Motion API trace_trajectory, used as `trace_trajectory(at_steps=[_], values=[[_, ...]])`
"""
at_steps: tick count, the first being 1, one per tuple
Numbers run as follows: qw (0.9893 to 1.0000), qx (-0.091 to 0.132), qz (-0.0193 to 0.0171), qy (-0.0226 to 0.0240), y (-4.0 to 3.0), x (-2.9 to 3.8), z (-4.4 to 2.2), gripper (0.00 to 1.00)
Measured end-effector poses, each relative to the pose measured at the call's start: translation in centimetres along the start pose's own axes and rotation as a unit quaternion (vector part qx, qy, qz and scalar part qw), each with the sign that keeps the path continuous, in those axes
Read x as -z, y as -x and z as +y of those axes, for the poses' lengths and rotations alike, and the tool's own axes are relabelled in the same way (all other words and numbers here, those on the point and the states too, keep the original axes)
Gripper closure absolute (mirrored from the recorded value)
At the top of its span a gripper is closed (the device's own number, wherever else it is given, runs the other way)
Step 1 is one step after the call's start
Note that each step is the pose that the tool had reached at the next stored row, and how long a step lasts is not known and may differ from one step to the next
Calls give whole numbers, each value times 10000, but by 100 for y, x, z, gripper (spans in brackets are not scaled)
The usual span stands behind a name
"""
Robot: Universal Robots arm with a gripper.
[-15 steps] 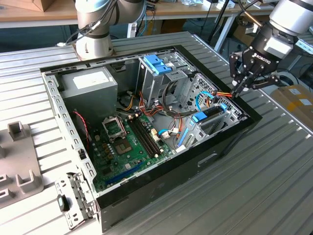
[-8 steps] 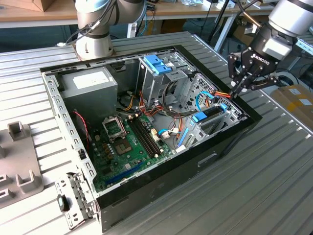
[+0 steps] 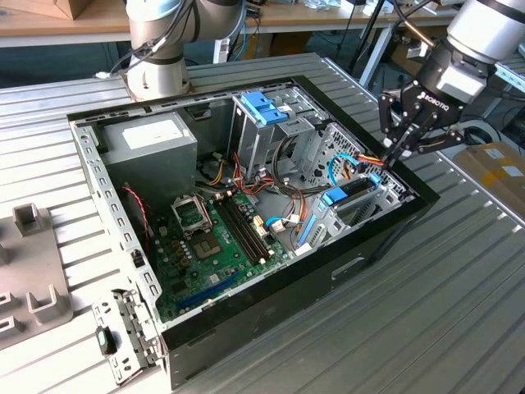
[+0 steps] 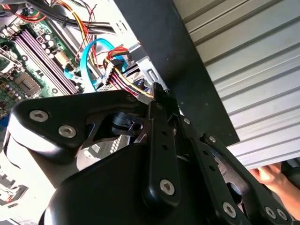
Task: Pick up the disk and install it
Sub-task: 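Insert the first disk wire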
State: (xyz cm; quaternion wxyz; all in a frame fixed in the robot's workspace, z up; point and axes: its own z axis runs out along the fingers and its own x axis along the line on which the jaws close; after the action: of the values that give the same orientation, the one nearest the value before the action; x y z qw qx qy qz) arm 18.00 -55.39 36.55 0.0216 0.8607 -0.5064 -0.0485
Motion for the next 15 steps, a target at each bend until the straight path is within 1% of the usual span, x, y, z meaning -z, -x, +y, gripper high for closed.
trace_trajectory(at_steps=[2,7,11,15], values=[[10000,0,1,0,13,-2,23,83],[10000,-29,-2,-1,28,-8,51,83],[9996,-268,-23,-16,29,-10,52,83],[9987,-504,-43,-31,29,-12,52,83]])
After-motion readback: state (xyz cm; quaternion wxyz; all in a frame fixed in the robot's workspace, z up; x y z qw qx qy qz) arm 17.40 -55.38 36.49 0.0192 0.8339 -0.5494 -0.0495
